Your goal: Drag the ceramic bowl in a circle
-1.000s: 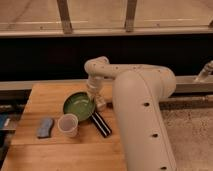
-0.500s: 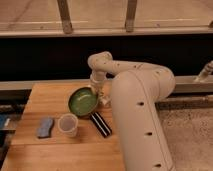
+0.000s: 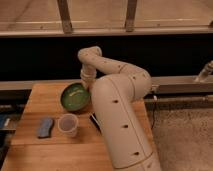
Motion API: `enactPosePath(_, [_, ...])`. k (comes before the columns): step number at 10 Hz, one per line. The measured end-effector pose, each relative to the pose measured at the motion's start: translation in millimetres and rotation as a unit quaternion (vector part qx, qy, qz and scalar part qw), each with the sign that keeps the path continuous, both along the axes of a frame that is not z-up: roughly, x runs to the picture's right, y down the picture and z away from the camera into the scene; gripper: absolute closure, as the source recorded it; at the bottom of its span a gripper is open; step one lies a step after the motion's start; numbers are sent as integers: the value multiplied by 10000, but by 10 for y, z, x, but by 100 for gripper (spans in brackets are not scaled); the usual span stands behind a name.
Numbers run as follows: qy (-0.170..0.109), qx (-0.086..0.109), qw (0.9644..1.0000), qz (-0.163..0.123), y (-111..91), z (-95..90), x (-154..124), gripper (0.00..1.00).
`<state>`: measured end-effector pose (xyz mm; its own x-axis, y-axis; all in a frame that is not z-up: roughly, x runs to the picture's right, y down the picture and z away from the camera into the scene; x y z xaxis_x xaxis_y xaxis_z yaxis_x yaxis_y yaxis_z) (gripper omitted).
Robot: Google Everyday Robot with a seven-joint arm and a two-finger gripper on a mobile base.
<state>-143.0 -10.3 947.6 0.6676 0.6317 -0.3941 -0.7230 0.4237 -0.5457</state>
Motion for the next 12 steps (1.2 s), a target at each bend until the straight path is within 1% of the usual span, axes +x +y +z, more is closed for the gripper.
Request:
enactPosePath(1, [-223, -35, 9995, -222, 71, -76, -224, 100])
enactPosePath(2, [-355, -56, 9987, -358, 137, -149, -341, 100])
enactPosePath(4, [-610, -143, 9957, -686, 376, -344, -579, 100])
enactPosePath(5, [-663, -175, 9946, -775, 480, -420, -615, 100])
enactPosePath(6, [-626, -199, 9949, -765, 540, -485, -587, 100])
enactPosePath(7, [-536, -218, 9958, -710, 617, -562, -476, 100])
enactPosePath(9, [-248, -186, 9984, -470, 657, -652, -86, 100])
enactPosePath(10, [-98, -150, 9994, -307, 621, -664, 133, 100])
enactPosePath(12, [203, -61, 9998, 41, 447, -577, 510, 100])
